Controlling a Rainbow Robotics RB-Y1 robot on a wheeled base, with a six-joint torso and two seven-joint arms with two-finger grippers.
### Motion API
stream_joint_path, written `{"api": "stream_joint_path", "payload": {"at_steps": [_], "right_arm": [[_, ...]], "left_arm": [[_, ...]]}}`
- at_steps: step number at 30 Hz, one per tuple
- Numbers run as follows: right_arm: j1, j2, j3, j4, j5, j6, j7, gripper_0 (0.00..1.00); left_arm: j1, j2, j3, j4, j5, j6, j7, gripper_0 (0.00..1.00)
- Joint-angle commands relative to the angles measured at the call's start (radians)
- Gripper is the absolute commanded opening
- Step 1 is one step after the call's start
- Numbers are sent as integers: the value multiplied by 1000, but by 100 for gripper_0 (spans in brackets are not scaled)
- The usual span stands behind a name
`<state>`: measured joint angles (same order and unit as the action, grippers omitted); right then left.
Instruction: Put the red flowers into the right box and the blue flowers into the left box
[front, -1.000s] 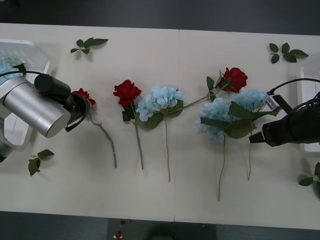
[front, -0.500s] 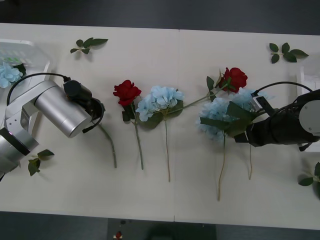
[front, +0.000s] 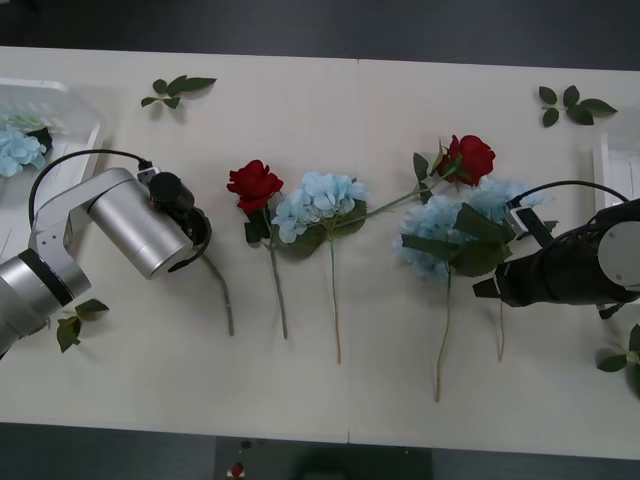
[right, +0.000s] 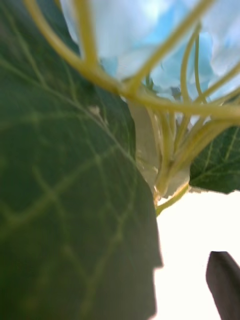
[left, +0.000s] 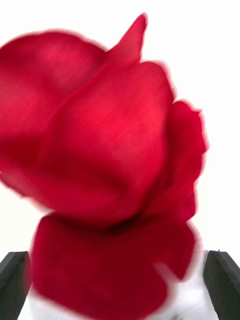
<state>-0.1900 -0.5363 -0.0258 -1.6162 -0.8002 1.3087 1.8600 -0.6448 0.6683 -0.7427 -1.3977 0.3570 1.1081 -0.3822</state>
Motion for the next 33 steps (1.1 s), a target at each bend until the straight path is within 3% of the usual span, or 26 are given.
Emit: {"api": "stream_joint_path", "payload": {"at_steps": [1,2,8,9,12,16,21,33], "right_arm": [[-3,-11,-11,-25,1,1,4,16],[-3,-10,-11,-25,0,-3,7,2],[-2,-10,-11,-25,0,-14,7,0],[-2,-10,-11,-25,0,-13,5,0],[-3,-10,-11,-25,-5,-19,4,0],[-2,-10,-11,-25,-5,-22,4,0],[-2,-14,-29,-25,-30,-23,8,0],[-3,-105,-115,-114,-198,18,30,0]], "left_arm": [[-19,1,16,9,8,-22,-20,100],[-19,-1,14,9,8,-22,-20,100],[-19,2,16,9,50,-22,-20,100],[-19,4,16,9,56,-24,-18,91],[-18,4,14,9,59,-24,-18,50],[-18,4,16,9,63,-24,-17,11],[-18,2,14,9,65,-22,-15,0],[-18,16,16,5,46,-11,-30,0]]}}
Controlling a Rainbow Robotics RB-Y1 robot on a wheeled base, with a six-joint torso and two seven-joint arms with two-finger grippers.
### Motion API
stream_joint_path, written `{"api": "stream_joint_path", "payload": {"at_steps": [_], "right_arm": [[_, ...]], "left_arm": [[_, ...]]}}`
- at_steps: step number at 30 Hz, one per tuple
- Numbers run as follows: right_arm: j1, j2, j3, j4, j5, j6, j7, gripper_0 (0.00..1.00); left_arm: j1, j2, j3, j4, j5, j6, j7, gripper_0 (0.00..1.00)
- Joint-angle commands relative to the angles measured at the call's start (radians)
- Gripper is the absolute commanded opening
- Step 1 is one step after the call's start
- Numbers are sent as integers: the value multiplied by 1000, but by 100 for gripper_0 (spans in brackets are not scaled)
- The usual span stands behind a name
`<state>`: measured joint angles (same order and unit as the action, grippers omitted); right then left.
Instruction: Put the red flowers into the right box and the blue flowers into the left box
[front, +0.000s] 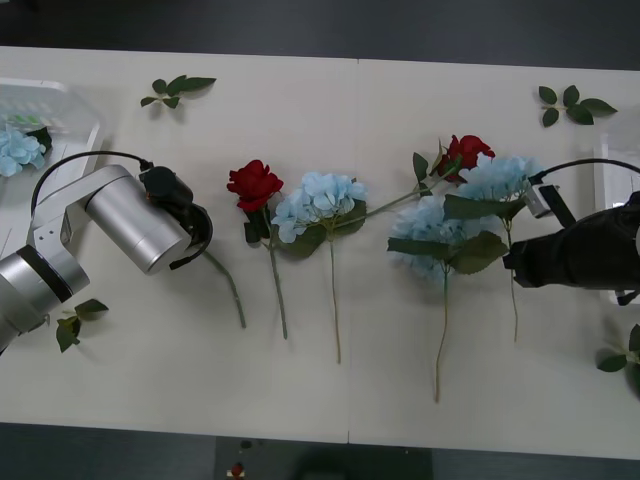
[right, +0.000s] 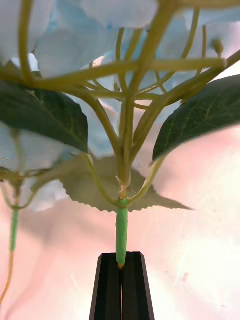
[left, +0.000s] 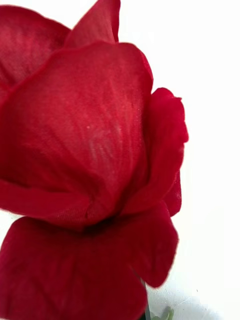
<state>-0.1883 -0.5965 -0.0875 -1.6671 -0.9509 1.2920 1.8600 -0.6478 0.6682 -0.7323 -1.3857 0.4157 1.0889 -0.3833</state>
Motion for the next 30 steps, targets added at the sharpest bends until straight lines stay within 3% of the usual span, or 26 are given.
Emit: {"api": "stream_joint_path", "payload": {"at_steps": [1,10,18,19,20,21,30], "right_arm": [[-3,-45,-72,-74,-60,52,33,0],[-5,-42,-253,-143,-226,216,51,0],[-22,-42,-301,-145,-238,251,51,0],[-22,-42,-302,-143,-220,251,50,20],[-23,-42,-301,-143,-200,251,50,80],[-23,-42,-301,-143,-190,251,48,100],[-27,-42,-308,-143,-189,251,25,100]], "left_arm": [[-15,22,5,-15,-15,8,-32,0],[-13,180,59,-237,69,48,-106,0],[-13,266,166,-412,195,43,-229,0],[-13,272,185,-434,216,42,-250,0],[-10,272,208,-452,233,42,-270,0],[-7,272,218,-463,242,42,-279,0],[77,277,366,-592,307,39,-347,0]]}}
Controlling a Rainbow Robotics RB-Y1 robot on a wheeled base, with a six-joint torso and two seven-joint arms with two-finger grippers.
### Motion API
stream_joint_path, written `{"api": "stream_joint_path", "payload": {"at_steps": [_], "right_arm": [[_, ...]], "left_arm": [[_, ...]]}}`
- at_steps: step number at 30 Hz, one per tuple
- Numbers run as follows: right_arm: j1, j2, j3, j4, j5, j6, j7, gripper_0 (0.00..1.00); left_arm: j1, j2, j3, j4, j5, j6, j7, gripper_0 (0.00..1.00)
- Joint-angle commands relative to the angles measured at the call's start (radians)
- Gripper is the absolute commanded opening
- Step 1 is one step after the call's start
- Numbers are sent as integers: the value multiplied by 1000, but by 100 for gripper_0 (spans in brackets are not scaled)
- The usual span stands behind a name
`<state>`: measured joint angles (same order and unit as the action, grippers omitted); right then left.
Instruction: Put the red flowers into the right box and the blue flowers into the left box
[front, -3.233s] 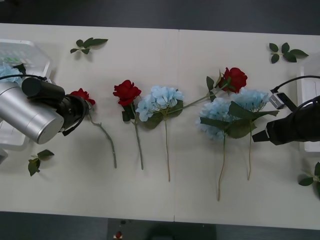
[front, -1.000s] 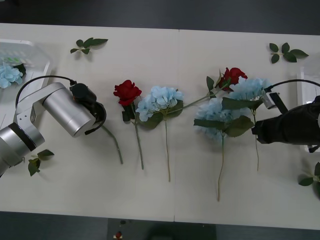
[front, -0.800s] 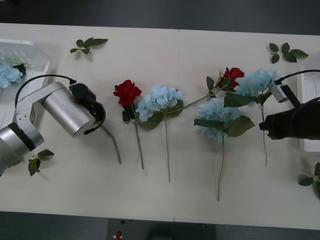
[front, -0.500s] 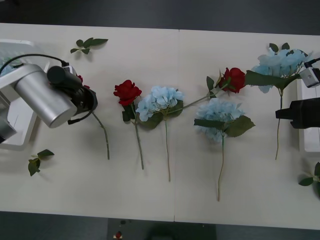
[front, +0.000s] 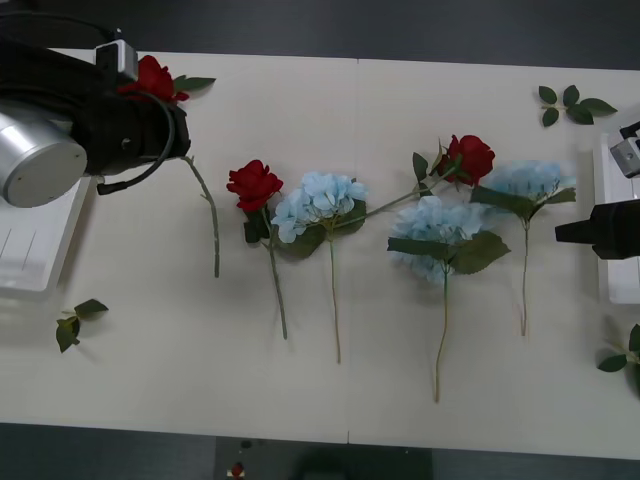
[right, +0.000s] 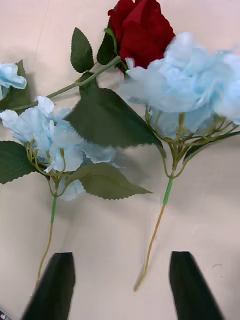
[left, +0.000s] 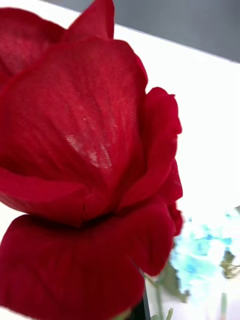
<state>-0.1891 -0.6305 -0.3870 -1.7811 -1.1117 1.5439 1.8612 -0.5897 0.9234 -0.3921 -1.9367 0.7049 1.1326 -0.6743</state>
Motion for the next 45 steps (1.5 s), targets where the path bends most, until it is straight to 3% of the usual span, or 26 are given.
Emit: {"api": "stream_joint_path", "payload": {"at_steps": [1,15,23,28,33,45], "right_arm": [[-27,-8,-13,-29,-51,-1,26,100],[-90,-8,-21,-29,-375,58,-51,100],[-188,-2,-21,17,-516,157,-180,100],[-256,21,-15,106,-616,199,-183,100],[-299,57,2,117,-629,199,-189,100],[-325,124,77,117,-574,151,-221,100]], "left_arm": [[21,23,32,-42,27,-5,-71,0],[-1,-57,61,-122,2,-100,-163,0],[-65,-265,2,-163,-8,-168,-166,0],[-180,-451,-83,-53,-99,-168,-154,0],[-271,-568,-111,59,-125,-188,-149,0],[-292,-607,-110,90,-74,-269,-134,0]]}}
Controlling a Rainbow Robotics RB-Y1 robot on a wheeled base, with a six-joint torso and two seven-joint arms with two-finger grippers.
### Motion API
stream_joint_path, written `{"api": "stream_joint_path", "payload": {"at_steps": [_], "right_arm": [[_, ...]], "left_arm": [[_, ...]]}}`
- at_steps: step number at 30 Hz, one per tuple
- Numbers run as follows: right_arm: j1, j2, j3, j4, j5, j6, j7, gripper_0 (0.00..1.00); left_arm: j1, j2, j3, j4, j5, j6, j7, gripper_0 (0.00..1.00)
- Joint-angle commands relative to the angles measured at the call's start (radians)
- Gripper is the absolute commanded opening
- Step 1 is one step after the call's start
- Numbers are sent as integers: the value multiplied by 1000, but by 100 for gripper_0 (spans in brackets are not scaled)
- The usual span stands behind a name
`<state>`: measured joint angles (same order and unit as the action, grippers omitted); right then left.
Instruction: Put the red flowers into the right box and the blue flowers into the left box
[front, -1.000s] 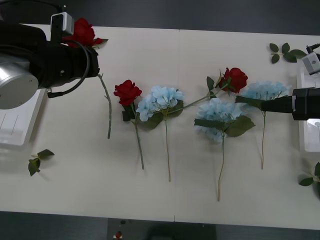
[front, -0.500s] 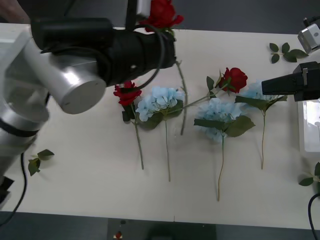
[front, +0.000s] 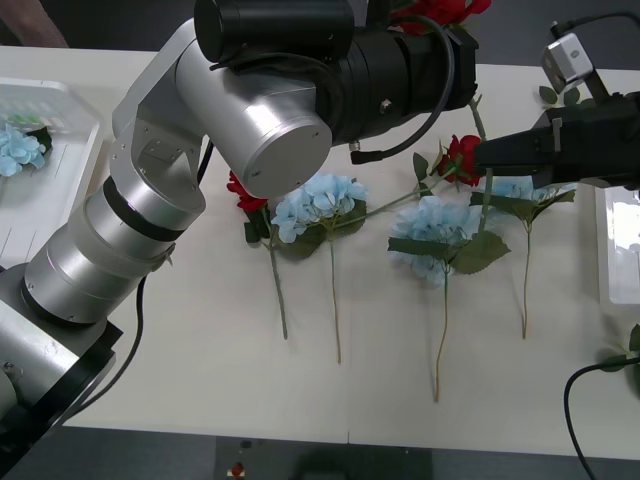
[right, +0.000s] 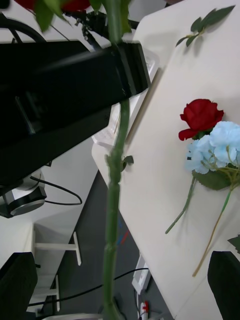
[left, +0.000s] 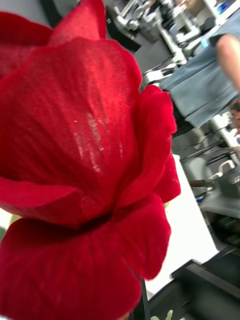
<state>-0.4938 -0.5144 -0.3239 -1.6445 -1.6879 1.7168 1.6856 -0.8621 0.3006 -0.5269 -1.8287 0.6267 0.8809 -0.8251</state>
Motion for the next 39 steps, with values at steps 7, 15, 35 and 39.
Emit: {"api": "stream_joint_path", "payload": {"at_steps": [7,15,35,39], "right_arm": [[-20,27,29,-20,1,-32,-49,12],[-20,33,34,-20,2,-34,-58,0],[-20,33,17,-20,-21,-32,-55,0],[-19,33,8,-20,-21,-32,-57,0]], "left_arm": [[-18,15,25,-18,10,-31,26,0],[-18,15,25,-18,7,-31,34,0],[-18,15,25,-18,7,-31,34,100],[-18,15,25,-18,7,-31,34,100]]}}
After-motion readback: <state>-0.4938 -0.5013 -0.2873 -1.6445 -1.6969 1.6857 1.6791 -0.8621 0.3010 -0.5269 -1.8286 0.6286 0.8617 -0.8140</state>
